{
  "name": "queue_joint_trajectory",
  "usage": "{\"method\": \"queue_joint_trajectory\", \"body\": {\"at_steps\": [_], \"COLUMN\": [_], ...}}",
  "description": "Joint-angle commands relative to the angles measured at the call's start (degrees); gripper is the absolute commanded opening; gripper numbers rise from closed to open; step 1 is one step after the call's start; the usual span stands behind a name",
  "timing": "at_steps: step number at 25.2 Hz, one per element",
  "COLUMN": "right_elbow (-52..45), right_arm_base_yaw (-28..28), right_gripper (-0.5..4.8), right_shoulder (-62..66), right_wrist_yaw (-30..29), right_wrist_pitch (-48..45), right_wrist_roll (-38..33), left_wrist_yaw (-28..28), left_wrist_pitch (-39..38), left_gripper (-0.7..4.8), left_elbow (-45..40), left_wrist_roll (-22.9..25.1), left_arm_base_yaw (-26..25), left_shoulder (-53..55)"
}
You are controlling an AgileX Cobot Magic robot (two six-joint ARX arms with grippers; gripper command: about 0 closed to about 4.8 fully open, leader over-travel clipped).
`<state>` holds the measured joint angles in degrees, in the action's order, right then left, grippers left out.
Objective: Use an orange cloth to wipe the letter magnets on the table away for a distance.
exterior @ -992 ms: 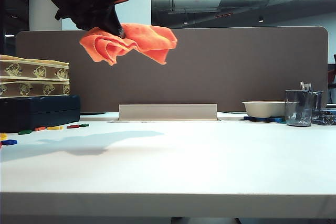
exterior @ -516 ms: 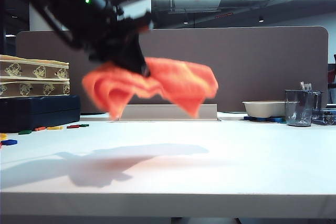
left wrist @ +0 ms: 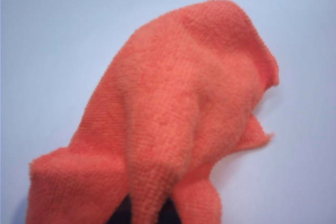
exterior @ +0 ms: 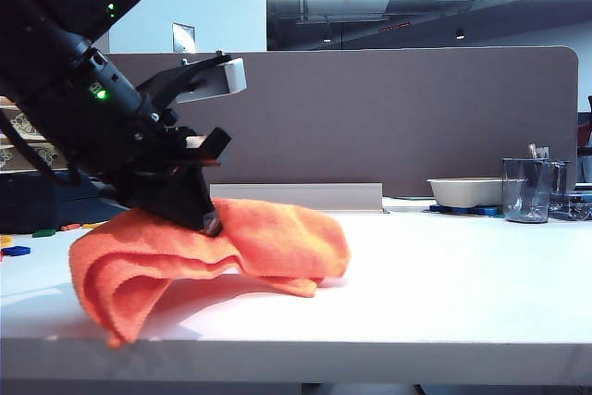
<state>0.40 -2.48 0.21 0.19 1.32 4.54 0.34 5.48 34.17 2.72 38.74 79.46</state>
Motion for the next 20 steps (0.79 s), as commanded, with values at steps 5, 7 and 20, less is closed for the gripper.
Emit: {"method": "queue_joint_trajectory", "body": {"at_steps": [5,7,20], "right_elbow": [-0.44,-0.44,-0.44], "right_arm_base_yaw": [-0.02,-0.02,-0.02], "right_gripper": [-0.05,-0.05,-0.05], "right_shoulder": [-0.22,-0.22,-0.22], "right_wrist_yaw": [0.07,0.07,0.07], "right_wrist_pitch": [-0.92,-0.92,-0.92], "right_wrist_roll": [-0.04,-0.07,-0.07], "left_wrist_yaw": [3.72,4.44,4.79], "left_wrist_pitch": [4.48,4.48,3.45], "left_gripper": [1.92,1.92,1.92], "left_elbow": [0.26,0.28,0.28], "left_wrist_roll": [-0.28,-2.10,-5.09], "left_arm_base_yaw": [0.07,0.09,0.09], "left_shoulder": [-0.20,-0.61,-21.64]}}
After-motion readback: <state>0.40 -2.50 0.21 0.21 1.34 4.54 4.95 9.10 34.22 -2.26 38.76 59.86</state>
